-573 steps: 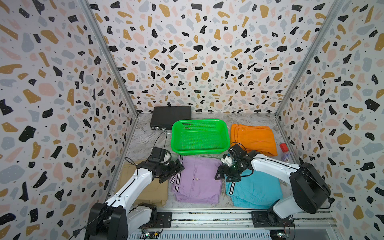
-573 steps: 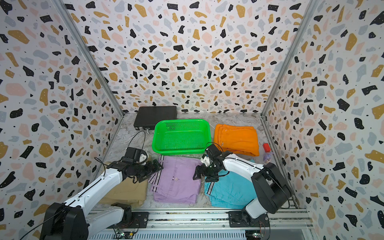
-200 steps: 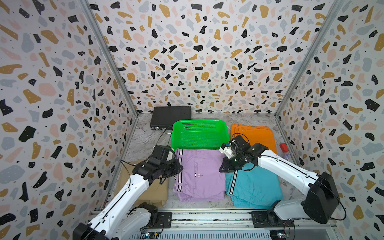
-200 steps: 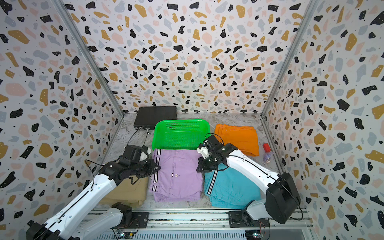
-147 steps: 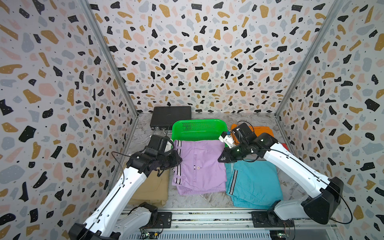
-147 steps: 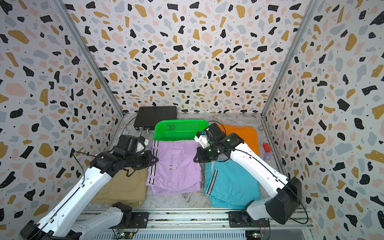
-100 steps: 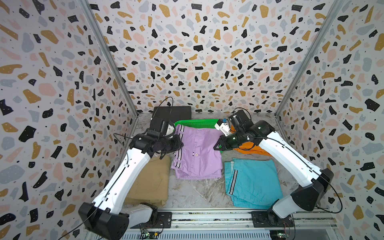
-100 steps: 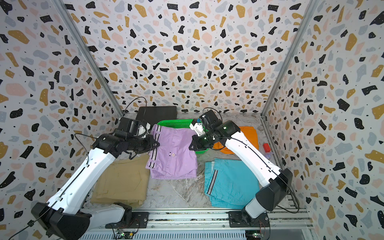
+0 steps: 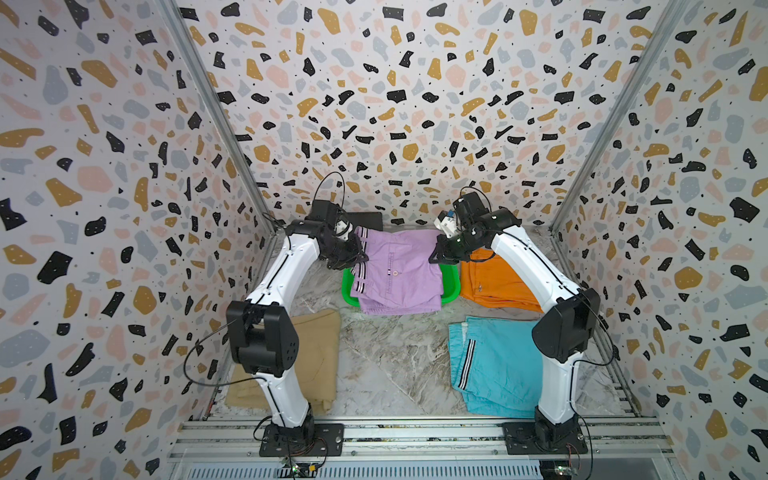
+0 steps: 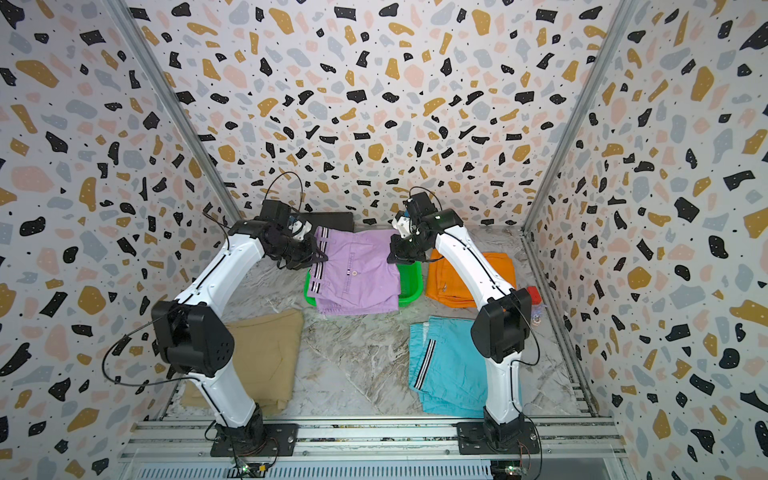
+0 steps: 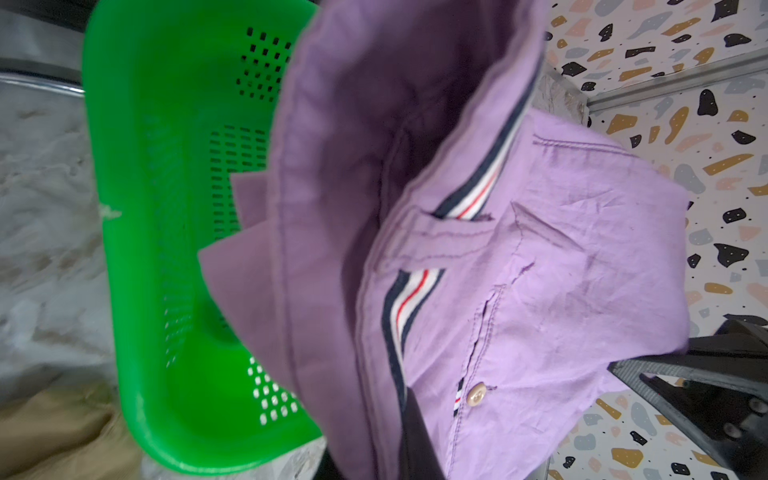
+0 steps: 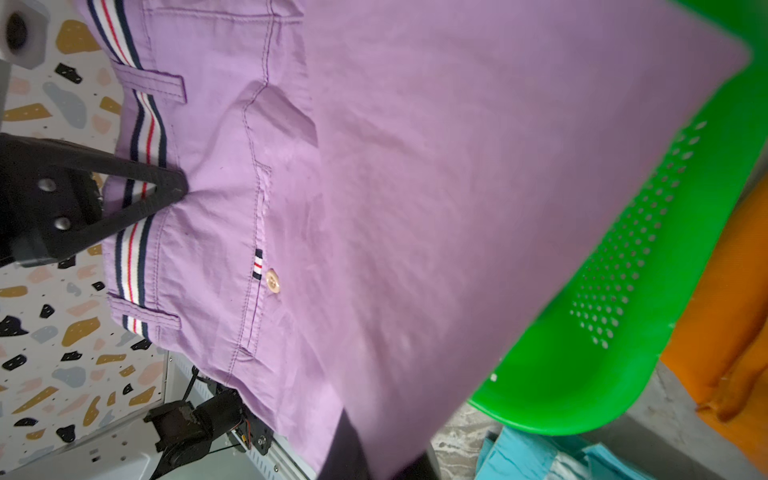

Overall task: Put the folded long pants in the basket
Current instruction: Place the long pant in the basket.

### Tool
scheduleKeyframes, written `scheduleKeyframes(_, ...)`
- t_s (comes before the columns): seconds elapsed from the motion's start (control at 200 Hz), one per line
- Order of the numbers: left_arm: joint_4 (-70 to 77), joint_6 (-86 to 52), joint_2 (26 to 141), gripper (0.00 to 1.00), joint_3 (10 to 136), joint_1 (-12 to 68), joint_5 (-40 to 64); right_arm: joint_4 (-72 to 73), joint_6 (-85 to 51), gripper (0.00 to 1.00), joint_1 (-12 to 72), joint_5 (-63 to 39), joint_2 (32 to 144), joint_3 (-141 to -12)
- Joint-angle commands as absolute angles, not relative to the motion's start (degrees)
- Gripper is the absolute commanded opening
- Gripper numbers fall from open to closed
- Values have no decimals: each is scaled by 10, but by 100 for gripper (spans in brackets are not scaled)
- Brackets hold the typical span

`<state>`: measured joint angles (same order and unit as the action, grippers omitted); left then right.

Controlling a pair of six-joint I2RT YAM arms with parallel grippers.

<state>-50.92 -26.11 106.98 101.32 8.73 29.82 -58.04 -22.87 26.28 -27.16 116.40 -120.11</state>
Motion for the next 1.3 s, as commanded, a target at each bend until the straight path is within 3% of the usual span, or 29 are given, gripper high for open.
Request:
scheduleKeyframes(0.0,-506,-248,1096,0,1055,85,317,-565,-221,0,247,-267,1185,-1236)
scheduleKeyframes(0.591,-414,-251,1230,0,1085,85,306,-539,-191,0,224,-230,1333,-1325)
scheduleKeyframes(0.961,-349,-228,1274,0,1040,85,268,-474,-191,0,225,-172,1338,-1220)
scheduleKeyframes(1.267,-369,-252,1265,0,1008,85,197,-521,-197,0,228,-128,1325,-1190)
scheduleKeyframes(1.292,-372,-254,1260,7,1005,86,191,-525,-197,0,228,-125,1323,-1190)
